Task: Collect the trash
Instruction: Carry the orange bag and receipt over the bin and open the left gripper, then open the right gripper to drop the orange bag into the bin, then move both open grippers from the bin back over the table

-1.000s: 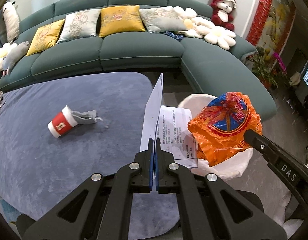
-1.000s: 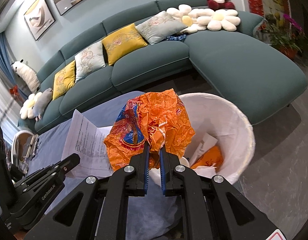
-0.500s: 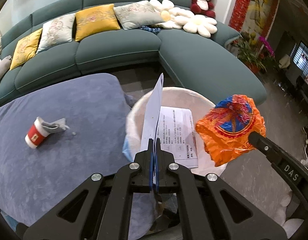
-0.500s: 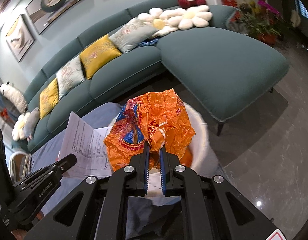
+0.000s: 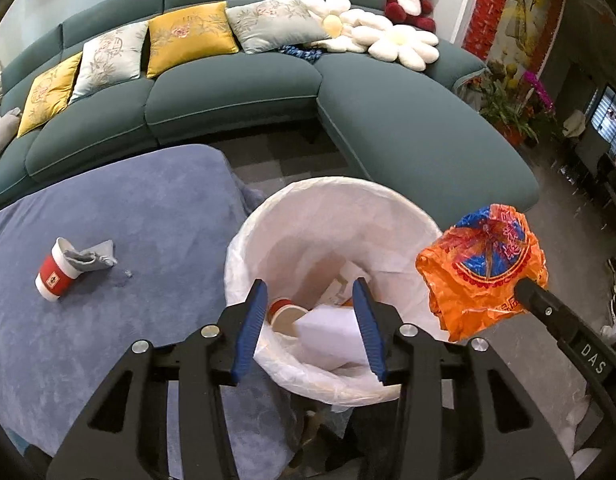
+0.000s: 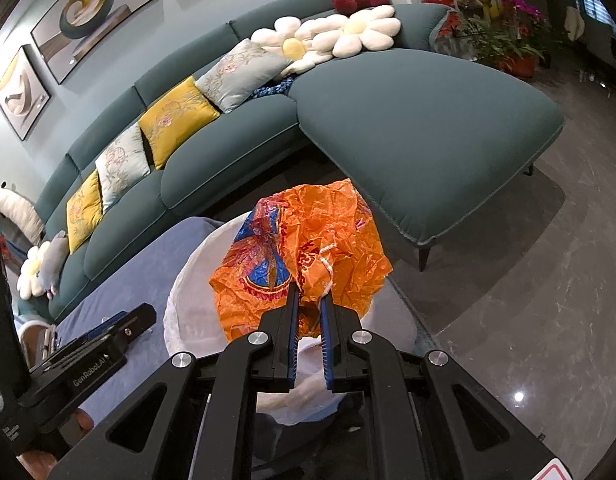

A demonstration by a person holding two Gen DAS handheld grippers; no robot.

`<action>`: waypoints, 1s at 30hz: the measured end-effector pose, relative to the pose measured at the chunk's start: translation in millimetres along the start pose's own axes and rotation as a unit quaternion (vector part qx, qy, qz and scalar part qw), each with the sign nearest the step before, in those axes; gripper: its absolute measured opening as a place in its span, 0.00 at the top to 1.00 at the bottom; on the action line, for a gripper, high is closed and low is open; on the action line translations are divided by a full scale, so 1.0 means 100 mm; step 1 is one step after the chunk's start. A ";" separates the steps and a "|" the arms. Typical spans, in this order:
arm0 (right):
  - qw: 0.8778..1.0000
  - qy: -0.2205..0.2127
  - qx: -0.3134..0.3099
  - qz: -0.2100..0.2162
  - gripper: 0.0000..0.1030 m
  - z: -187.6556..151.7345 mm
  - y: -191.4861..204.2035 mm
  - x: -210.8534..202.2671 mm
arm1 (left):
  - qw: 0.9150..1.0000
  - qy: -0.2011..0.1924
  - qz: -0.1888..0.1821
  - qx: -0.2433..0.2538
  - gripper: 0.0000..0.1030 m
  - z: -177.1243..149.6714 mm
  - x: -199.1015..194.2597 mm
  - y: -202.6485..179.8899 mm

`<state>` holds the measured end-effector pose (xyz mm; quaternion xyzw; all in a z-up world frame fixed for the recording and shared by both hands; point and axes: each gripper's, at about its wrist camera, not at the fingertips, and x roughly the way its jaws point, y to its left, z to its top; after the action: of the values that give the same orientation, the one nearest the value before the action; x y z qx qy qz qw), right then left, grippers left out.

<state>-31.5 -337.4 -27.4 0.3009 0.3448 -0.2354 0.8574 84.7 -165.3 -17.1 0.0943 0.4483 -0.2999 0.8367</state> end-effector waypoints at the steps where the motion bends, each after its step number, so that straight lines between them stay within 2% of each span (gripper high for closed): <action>1: 1.000 0.002 -0.003 0.003 0.90 0.00 0.03 0.03 | 1.000 0.001 0.002 -0.005 0.59 -0.01 0.00 0.04; 4: 1.000 0.008 -0.015 0.011 0.86 0.00 0.14 0.10 | 1.000 0.005 0.009 -0.017 0.57 -0.02 0.00 0.15; 10: 0.999 0.012 -0.034 0.020 0.86 0.00 0.32 0.17 | 0.999 0.004 0.025 -0.031 0.48 -0.08 -0.05 0.32; 17: 0.999 0.013 -0.044 0.023 0.86 -0.01 0.45 0.17 | 0.998 0.007 0.034 -0.053 0.43 -0.15 -0.08 0.51; 30: 0.997 0.016 -0.074 0.027 0.81 -0.10 0.79 0.14 | 0.994 -0.003 0.053 -0.096 0.30 -0.26 -0.24 0.92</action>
<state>21.1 -277.4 -15.9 0.2497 0.3669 -0.1815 0.8775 110.6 -70.2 -22.8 0.0360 0.4675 -0.2112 0.8577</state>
